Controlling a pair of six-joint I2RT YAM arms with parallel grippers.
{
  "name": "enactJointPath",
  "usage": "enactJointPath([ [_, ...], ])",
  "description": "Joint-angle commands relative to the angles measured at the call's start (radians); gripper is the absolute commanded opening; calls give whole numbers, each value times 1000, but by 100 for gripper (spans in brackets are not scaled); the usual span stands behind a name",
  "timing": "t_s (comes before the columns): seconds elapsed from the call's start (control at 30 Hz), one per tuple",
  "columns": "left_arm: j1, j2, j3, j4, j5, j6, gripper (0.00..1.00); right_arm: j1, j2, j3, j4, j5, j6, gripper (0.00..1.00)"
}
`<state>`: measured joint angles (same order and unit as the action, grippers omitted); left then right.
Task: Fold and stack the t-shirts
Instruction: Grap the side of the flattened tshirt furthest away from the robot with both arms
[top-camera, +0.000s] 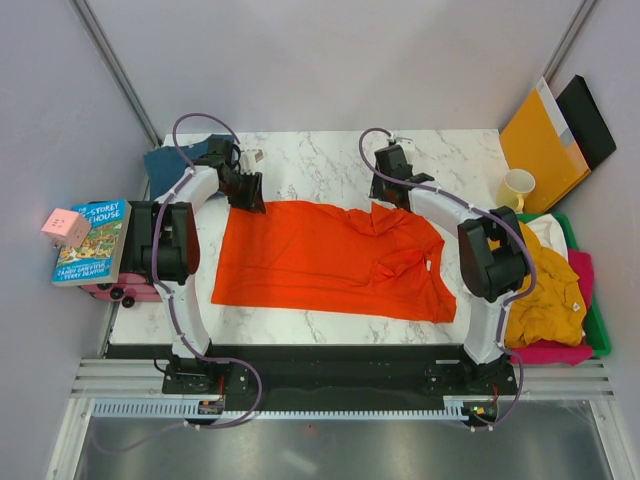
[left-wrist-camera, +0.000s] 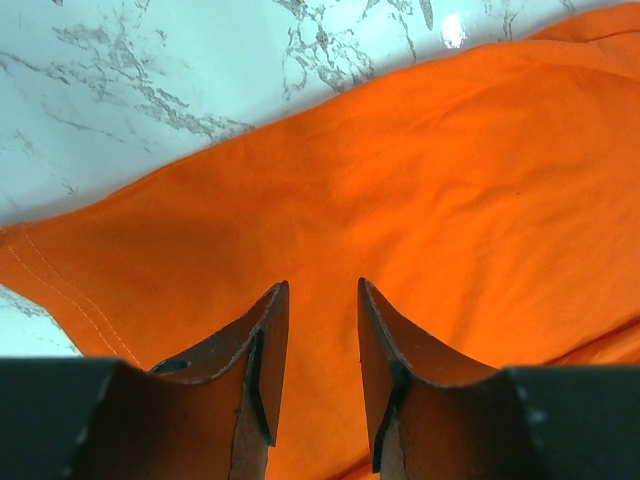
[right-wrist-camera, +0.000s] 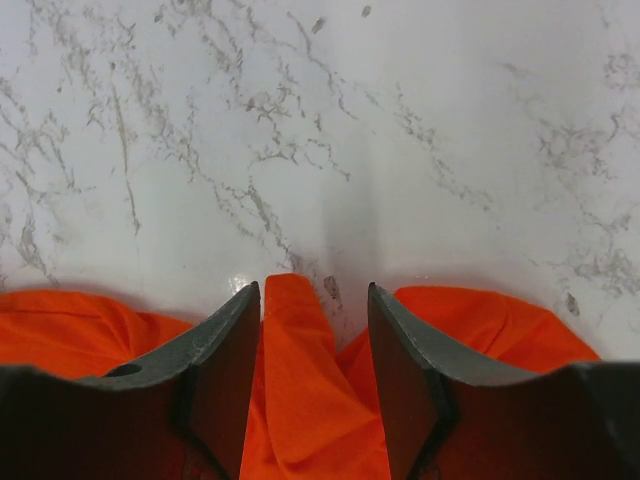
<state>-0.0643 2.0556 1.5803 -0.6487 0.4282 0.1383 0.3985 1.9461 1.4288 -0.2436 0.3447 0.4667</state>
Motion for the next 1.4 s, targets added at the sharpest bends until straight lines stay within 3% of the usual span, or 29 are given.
enactJointPath([
  [0.0,-3,14,0,12,21,-22,41,29,5,13,-2,-42,-13,55],
  [0.4,-3,12,-19,12,26,-19,41,34,76,2,-36,-62,-14,53],
  [0.43,-3,14,-17,12,26,-19,41,34,82,5,-42,-56,-14,50],
  [0.57,-3,12,-17,12,26,-20,41,34,71,-2,-36,-41,-8,0],
  [0.87,6,-15,-34,70,-34,-66,41,39,-18,19,30,63,-10,0],
  [1.2,29,-12,4,109,-200,-109,57,42,-56,19,30,46,-5,0],
  [1.37,41,6,29,136,-271,-105,58,42,-62,-2,30,45,1,0],
])
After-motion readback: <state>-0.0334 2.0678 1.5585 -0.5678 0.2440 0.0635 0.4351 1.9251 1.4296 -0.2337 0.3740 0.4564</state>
